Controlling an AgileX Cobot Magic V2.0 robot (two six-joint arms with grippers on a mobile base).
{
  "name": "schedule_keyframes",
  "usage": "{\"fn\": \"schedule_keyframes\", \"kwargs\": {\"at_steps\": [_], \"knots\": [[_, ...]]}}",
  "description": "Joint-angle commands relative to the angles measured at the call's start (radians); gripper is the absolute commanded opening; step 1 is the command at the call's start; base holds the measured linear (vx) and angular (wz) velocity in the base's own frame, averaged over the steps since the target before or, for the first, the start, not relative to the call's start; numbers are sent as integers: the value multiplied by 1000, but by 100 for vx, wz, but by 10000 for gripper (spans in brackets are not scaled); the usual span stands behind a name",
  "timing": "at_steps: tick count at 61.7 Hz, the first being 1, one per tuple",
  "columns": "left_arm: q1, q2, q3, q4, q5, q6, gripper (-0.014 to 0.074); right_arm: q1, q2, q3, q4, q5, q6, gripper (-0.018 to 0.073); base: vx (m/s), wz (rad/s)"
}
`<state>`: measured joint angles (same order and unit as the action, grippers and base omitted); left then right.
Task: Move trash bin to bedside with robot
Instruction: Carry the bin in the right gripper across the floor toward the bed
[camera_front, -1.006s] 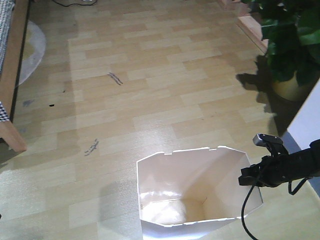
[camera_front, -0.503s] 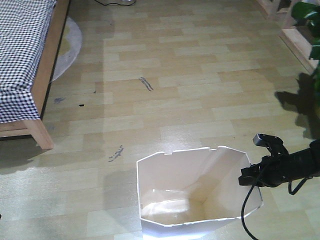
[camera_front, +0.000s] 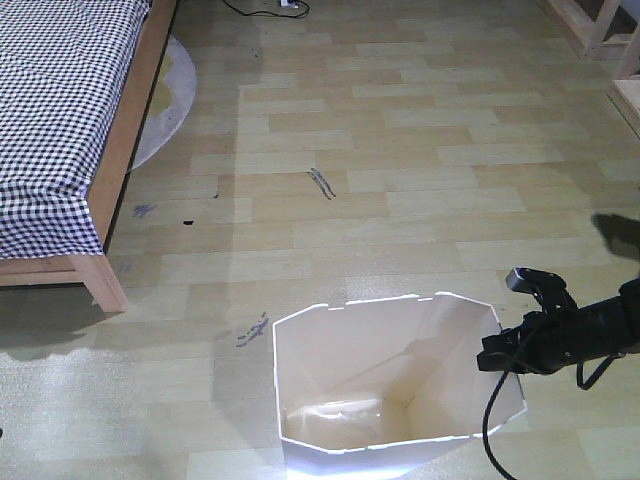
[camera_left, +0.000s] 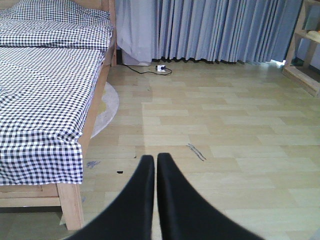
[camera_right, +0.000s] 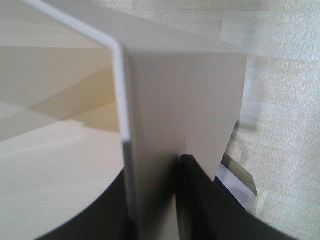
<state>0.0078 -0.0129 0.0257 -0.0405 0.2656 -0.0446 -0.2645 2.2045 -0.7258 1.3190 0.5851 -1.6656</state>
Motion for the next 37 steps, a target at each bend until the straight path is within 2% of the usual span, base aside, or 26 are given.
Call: {"fn": "schedule_keyframes", "kwargs": {"at_steps": [1,37], "knots": [[0,-14,12,-4,-69,-6,-6,-2,-64,-7,40,219,3,-3,18,4],[0,-14,12,-4,-69,-6,-6,-2,-64,-7,40,219,3,-3,19,1]]}}
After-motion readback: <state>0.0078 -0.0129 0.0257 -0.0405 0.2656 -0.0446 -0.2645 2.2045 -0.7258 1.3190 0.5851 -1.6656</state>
